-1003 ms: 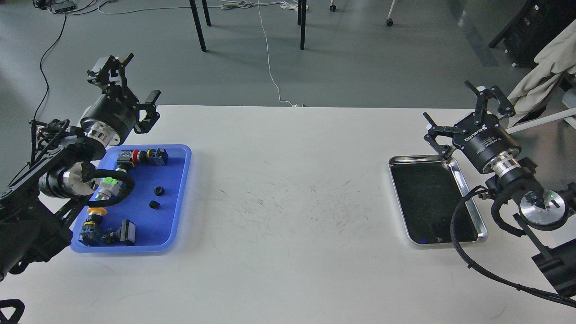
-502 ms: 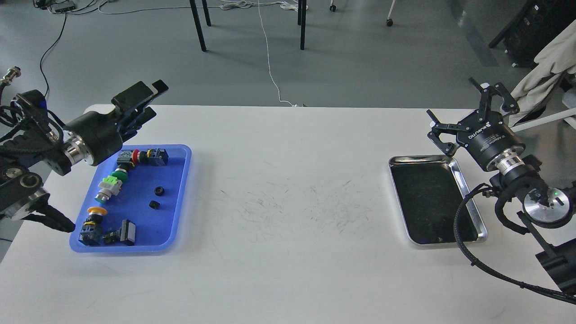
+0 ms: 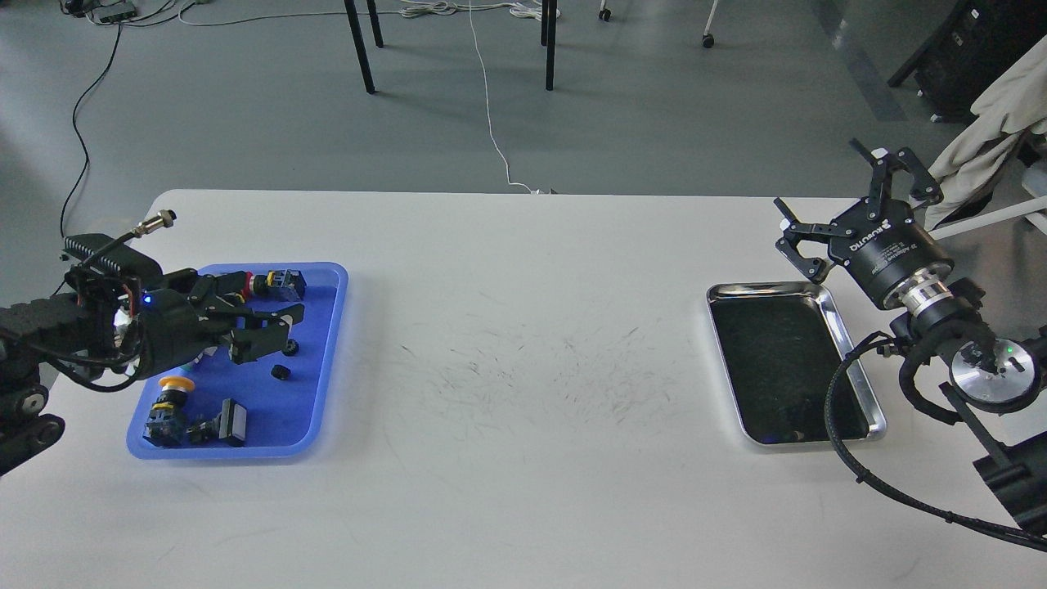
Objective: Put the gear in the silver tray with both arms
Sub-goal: 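Lower the left gripper into the blue tray toward a small black gear, then close the left gripper on the small black gear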
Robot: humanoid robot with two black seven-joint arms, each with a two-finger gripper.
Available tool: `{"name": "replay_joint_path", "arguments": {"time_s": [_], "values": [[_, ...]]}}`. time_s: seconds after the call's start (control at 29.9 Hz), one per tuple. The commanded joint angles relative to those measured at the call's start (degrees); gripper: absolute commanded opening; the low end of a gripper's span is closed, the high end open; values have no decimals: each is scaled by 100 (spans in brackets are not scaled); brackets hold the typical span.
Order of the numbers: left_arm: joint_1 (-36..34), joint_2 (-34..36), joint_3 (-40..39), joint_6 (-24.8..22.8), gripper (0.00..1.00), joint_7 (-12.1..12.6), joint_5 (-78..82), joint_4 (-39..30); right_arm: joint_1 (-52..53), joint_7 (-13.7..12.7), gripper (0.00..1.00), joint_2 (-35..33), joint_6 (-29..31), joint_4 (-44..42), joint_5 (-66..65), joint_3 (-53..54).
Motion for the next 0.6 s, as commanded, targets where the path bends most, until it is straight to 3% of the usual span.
{"name": "replay_joint_path", "arguments": {"time_s": [0.0,0.57], "values": [[-5,-224,160,3,96,-9,92,321,-8,0,99,-1,9,-5,-10,0],[-5,-1050,327,109,94,-36,118,1315,19,0,99,-9,9,13,-10,9]]}}
